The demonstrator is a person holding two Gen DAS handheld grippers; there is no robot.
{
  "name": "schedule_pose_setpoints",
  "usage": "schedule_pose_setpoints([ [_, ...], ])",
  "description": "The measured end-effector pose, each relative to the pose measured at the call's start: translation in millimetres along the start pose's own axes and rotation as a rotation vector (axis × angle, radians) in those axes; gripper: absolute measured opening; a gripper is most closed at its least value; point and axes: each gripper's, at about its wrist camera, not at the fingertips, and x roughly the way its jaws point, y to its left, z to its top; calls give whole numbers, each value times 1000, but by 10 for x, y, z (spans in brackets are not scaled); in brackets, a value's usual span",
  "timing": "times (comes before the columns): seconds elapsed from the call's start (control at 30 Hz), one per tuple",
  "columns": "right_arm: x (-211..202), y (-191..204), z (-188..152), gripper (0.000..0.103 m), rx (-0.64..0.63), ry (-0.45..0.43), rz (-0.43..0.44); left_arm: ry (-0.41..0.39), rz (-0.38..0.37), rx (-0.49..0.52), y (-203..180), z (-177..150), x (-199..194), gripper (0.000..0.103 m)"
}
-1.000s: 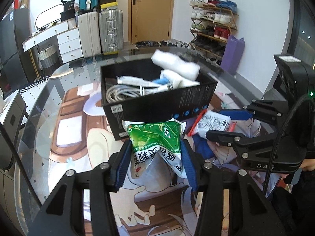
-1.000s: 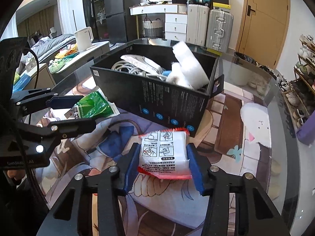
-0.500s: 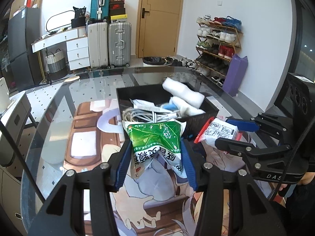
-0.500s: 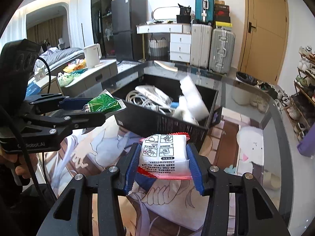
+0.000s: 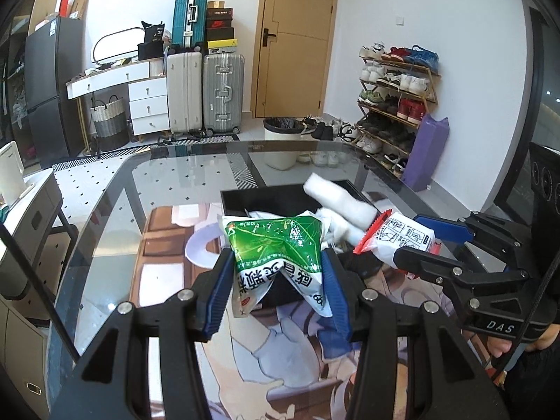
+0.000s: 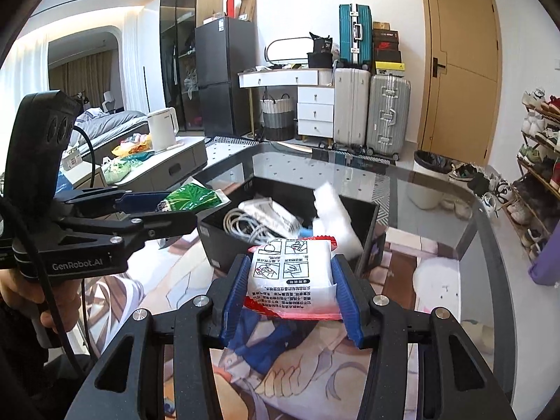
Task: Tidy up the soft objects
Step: 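Lift both packets and carry them over the black box, then lower both packets into the black box and open both grippers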
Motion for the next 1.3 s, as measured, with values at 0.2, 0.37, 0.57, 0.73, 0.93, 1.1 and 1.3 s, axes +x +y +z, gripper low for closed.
schedule_pose_setpoints([
  [0.2,88,-8,141,49,-11,-13,-10,-3,12,-17,65,87,104,49],
  [0.37,217,-24,198,49,-24,-7,-33,4,17,-34,112,90,198,49],
  [0.57,338,-40,259,49,-35,0,-33,17,16,-42,107,139,297,49],
  [0.73,441,-29,295,49,-60,14,-28,24,11,-54,97,159,356,49],
  [0.93,579,-43,332,49,-79,31,-15,32,11,-68,120,184,422,49],
  [1.1,627,-59,323,50,-89,45,-9,41,12,-65,123,181,442,50],
  [1.3,478,-77,305,74,-101,4,-52,44,13,-53,102,191,451,52],
])
